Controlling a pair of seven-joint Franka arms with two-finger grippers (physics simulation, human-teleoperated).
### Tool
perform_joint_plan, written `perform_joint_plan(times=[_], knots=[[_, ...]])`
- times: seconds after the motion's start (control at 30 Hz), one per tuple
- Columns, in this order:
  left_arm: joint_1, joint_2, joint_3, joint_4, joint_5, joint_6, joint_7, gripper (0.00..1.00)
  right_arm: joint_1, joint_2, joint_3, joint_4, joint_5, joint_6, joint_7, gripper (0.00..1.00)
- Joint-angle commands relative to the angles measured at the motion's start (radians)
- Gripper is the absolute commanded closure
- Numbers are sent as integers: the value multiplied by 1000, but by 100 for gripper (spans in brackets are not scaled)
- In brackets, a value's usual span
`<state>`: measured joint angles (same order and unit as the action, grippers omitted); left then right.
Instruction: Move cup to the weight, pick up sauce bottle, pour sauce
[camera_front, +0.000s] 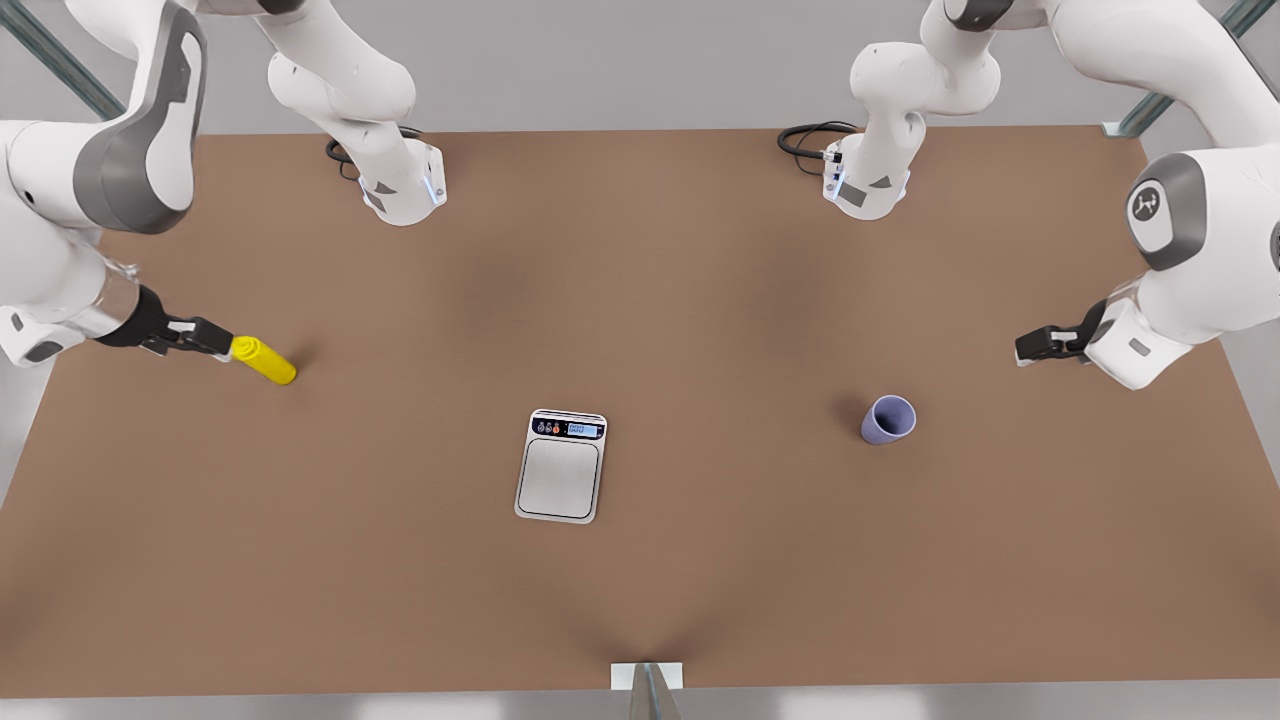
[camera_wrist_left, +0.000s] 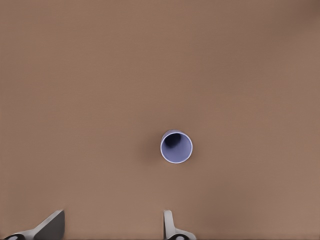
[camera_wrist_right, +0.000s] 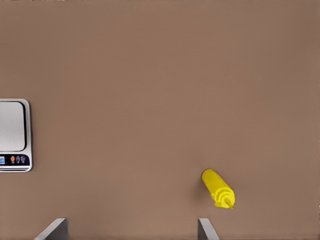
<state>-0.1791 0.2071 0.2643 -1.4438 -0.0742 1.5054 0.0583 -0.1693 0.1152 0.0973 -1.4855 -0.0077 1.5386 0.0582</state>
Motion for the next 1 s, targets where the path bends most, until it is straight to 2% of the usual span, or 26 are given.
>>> perform_joint_plan(times=[0.0, 0.03, 0.13, 0.2, 0.23, 0.27, 0.3, 0.4, 0.97], knots=[[-2, 6, 0, 2, -1, -4, 0, 0, 11, 12, 2, 20, 0, 0, 0, 0], [-3, 26, -25, 14, -6, -17, -12, 0, 13, 55, 6, 79, -2, -2, 2, 0], [-19, 152, -112, -39, -7, 53, -20, 0, 13, 60, 6, 85, -2, -2, -1, 0], [-51, 155, -119, -173, -18, 228, -35, 0, 11, 61, 19, 85, -2, -2, 3, 0], [-51, 153, -119, -227, -56, 292, -22, 0, 17, 119, 16, 137, -2, -14, 3, 0], [-49, 152, -119, -257, -55, 315, -15, 0, 67, 214, -4, 286, -9, -101, 11, 0], [-49, 147, -119, -293, -52, 343, -12, 0, 85, 251, -22, 352, -8, -140, 11, 0], [-36, 126, -111, -423, -55, 472, 64, 0, 102, 248, -37, 352, -5, -140, 9, 0], [26, 187, -111, -495, -82, 641, 71, 0, 83, 239, -33, 353, 14, -133, 0, 0]])
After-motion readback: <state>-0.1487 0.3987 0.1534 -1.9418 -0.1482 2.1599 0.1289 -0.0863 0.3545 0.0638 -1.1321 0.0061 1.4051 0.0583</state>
